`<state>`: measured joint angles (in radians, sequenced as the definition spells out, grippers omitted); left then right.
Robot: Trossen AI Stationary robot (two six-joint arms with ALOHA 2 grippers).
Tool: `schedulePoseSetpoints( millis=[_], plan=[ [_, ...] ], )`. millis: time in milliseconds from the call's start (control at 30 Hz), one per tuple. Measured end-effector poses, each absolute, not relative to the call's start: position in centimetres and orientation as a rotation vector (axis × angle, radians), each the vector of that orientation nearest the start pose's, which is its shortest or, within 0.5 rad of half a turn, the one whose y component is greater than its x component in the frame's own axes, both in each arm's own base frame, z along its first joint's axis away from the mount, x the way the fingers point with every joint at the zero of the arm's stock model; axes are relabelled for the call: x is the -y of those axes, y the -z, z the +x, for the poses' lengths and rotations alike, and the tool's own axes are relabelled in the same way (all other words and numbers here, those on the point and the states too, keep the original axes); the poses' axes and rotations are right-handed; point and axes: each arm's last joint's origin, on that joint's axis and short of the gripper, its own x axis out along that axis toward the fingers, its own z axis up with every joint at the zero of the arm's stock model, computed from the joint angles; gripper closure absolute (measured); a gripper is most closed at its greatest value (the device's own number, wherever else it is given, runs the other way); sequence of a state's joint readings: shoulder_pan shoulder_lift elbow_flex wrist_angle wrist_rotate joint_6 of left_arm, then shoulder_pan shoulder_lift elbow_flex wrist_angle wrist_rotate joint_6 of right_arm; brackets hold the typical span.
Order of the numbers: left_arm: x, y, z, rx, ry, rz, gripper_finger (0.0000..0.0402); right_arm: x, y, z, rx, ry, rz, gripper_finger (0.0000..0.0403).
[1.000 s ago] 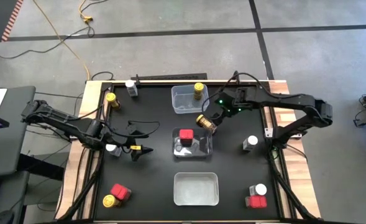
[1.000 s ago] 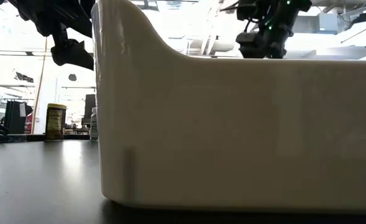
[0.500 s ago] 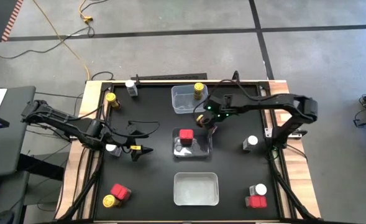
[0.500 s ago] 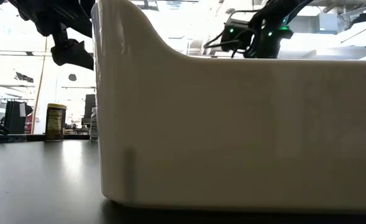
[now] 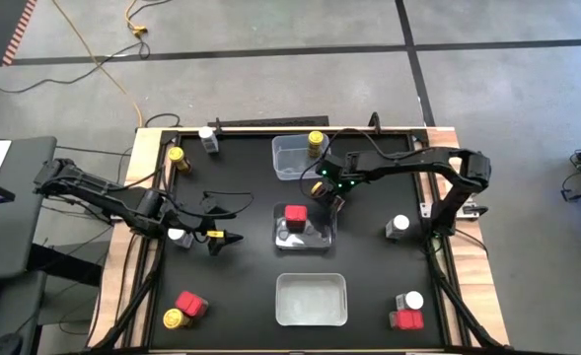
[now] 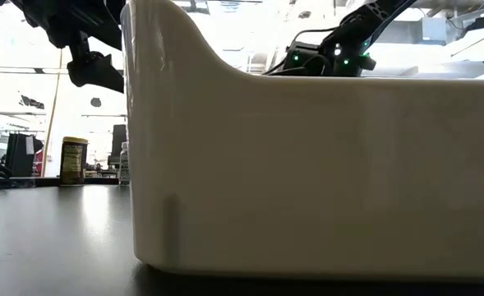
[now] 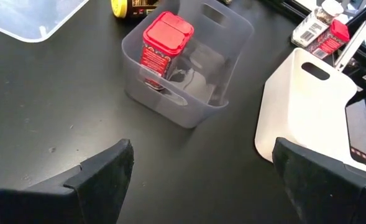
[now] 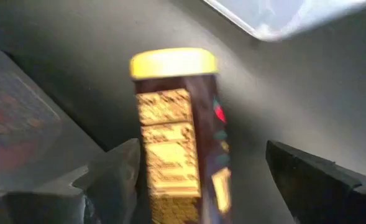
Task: Sort spices by type
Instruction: Put the right yellow seasoning bottle into the transparent bin
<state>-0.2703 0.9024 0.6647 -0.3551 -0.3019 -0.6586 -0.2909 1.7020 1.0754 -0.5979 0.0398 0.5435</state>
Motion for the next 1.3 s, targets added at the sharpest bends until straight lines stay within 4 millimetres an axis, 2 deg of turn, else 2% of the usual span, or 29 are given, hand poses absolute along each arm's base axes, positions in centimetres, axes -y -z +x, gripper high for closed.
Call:
schedulePoseSetpoints(
  millis=[233, 400, 500, 667, 867, 1000, 1167, 1300],
  plan=[
    [4.2, -25.7, 18.2, -0.547, -0.217, -0.458, 0.0033, 9.7, -16.0, 31.1, -1.186, 0.56, 0.666, 0.0061],
    [4.2, -25.7, 18.2, -0.547, -0.217, -0.459, 0.0033, 9.7, -15.6, 31.2, -1.194, 0.555, 0.673, 0.0095],
    [4.2, -25.7, 18.2, -0.547, -0.217, -0.459, 0.0033, 9.8, -16.1, 31.1, -1.182, 0.557, 0.669, 0.0119],
    [4.2, -25.7, 18.2, -0.547, -0.217, -0.461, 0.0033, 10.2, -18.3, 30.1, -1.133, 0.568, 0.653, 0.0159],
    [4.2, -25.7, 18.2, -0.547, -0.217, -0.461, 0.0033, 10.3, -21.5, 27.6, -1.121, 0.632, 0.578, 0.0163],
    [4.2, -25.7, 18.2, -0.547, -0.217, -0.461, 0.0033, 9.6, -23.6, 25.5, -1.025, 0.663, 0.52, 0.0162],
    [4.2, -25.7, 18.2, -0.547, -0.216, -0.458, 0.0033, 8.2, -23.6, 21.4, -0.871, 0.701, 0.58, 0.0161],
    [4.1, -25.7, 18.2, -0.55, -0.216, -0.437, 0.0033, 7.1, -23.8, 19.1, -0.613, 0.67, 0.607, 0.016]
  ],
)
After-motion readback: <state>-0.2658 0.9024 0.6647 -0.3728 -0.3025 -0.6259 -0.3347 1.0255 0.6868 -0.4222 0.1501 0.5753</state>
